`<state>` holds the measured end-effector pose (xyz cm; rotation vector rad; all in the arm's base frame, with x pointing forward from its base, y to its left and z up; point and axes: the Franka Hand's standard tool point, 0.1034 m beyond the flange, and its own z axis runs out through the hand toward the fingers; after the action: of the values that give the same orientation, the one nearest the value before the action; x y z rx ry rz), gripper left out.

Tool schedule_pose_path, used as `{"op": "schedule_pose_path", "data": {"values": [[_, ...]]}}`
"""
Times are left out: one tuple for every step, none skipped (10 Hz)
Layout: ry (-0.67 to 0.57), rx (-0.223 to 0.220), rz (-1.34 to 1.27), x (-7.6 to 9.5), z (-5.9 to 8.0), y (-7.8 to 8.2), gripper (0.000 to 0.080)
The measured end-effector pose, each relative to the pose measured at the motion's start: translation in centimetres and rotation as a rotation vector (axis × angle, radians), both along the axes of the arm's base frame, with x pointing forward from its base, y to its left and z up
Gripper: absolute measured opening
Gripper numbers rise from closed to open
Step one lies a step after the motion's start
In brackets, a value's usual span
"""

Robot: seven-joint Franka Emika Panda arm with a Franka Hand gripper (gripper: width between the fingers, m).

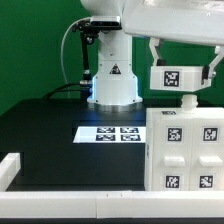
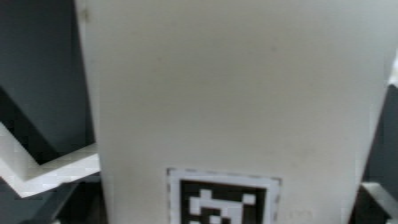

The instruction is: Assemble cabinet

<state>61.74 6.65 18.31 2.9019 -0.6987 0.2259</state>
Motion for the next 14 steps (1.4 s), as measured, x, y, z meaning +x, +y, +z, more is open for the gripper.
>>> {"op": "schedule_pose_path", "data": {"values": [[0.005,-0.008,0.002,0.0,-0.4,0.0,0.056],[0.006,-0.013,0.001,0.2,-0.6,0.0,0.056],[-0.009,-0.017,-0.004,0.5,-0.7,0.3,0.056],[-0.019,-0.019,-0.003,0.7,-0.9,0.6,0.056],[-0.013,-0.021,-0.001,0.5,-1.2,0.7,0.056],[-0.011,-0.021,0.004,0.4,-1.3,1.0,0.056],[-0.008,-0.022,0.008,0.2,-1.5,1.3,0.056],[-0.007,-0.024,0.012,0.0,-1.6,1.4,0.056],[-0.007,-0.033,0.019,-0.1,-1.7,1.5,0.056],[-0.027,-0.055,0.022,-0.1,-1.9,1.6,0.056],[-0.051,-0.07,0.026,0.1,-2.1,1.4,0.056],[-0.067,-0.071,0.03,0.3,-2.1,1.3,0.056],[-0.067,-0.071,0.031,0.3,-2.0,1.3,0.056],[-0.068,-0.069,0.029,0.3,-2.0,1.3,0.056]]}}
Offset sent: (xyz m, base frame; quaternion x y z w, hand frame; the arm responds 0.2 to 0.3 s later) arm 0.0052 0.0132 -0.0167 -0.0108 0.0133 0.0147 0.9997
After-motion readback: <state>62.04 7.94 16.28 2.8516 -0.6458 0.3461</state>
